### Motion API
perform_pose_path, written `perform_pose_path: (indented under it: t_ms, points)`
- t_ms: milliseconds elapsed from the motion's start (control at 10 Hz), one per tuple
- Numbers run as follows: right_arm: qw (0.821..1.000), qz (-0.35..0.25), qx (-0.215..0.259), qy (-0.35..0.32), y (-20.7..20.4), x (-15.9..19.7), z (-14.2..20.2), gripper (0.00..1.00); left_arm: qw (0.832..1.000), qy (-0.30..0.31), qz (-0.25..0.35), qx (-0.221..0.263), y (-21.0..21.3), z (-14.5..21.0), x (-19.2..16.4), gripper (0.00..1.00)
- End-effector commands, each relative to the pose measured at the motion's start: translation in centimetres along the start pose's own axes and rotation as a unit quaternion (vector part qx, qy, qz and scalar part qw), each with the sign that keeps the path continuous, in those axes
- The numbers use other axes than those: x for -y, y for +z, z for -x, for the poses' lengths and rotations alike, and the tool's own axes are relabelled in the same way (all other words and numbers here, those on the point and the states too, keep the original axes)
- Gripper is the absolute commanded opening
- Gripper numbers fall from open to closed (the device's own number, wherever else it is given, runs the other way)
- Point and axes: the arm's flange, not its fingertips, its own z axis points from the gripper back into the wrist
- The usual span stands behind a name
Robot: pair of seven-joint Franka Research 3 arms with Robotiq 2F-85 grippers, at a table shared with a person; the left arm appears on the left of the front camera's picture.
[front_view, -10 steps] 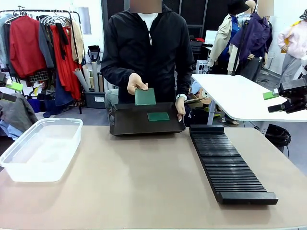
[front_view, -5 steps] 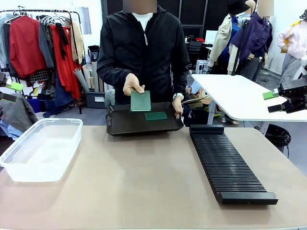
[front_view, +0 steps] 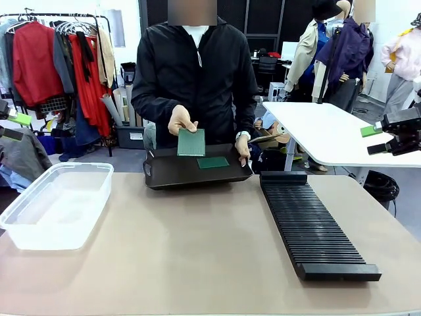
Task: Sort PCBs into racks and boxes based on the side picked up.
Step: Pick up the Blank PCB handed by the Human.
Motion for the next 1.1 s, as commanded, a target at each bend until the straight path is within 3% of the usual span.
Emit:
perform_pose_path:
  t_ms: [0, 1000]
  points:
    - [1.000, -0.002, 0.001, -0.003, -0.1, -0.1, 0.0, 1.00, 0.999, -0.005, 0.034, 0.007, -1.3, -0.6, -0.5, 1.00]
    - [1.000, -0.002, 0.001, -0.003, -0.1, -0.1, 0.0, 1.00, 0.983, 0.017, 0.182, -0.012, -16.7, -1.1, -1.6, 1.00]
